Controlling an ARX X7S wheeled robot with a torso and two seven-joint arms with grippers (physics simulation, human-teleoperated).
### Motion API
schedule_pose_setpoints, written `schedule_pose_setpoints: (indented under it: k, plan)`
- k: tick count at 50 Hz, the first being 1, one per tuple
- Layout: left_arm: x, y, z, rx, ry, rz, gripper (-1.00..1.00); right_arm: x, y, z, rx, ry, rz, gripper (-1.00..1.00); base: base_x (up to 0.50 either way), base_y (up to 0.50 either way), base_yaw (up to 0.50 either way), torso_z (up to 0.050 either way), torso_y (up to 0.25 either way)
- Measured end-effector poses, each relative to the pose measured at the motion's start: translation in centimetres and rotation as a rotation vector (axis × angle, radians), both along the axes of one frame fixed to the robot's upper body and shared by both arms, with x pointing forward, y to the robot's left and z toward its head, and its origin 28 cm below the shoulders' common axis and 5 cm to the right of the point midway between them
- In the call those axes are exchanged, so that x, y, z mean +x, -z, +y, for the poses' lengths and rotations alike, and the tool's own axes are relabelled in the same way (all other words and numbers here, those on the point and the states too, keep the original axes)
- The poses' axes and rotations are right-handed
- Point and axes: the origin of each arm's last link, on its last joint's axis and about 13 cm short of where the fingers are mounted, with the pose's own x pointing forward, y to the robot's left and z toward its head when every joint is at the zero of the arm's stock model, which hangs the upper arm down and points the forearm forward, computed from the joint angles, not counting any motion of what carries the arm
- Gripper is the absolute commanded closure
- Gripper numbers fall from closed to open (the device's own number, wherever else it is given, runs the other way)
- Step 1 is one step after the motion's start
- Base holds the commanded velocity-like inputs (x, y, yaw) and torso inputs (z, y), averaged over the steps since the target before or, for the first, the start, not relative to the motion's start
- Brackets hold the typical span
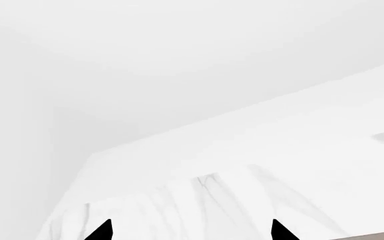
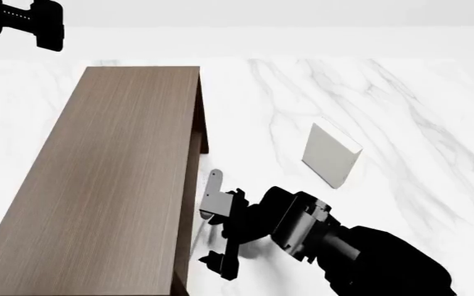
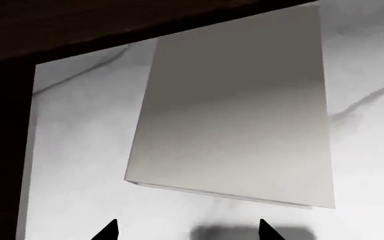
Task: Pick up the book on the right and place it under the cabinet shelf.
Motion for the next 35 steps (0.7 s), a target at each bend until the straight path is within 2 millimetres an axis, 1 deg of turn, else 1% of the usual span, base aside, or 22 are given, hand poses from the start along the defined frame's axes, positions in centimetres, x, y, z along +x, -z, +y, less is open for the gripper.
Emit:
schedule_pose_setpoints:
  k: [10,20,28,35]
  plan:
    - [-0.1,-0.2,-0.2,-0.003,0.007,-0.006,-1.0,-0.7,-0.8,-0.9,-0.007,0.012,-0.014,-1.0,0.0,0.0,0.0,0.0,0.0]
    - [-0.2,-0.4,-0.3,-0.008,0.016,-0.014,-1.0,-1.8,-2.0,-2.1,-0.015,0.036,-0.036,-1.0,0.0,0.0,0.0,0.0,0.0]
    - [-0.5,-0.6,-0.4,-0.012,0.02,-0.02,-1.0,-3.0,-3.3,-3.2,-0.02,0.06,-0.061,-1.0,0.0,0.0,0.0,0.0,0.0]
    - [-0.7,-0.7,-0.4,-0.015,0.024,-0.026,-1.0,-4.1,-5.0,-3.8,-0.019,0.072,-0.092,-1.0,0.0,0.0,0.0,0.0,0.0]
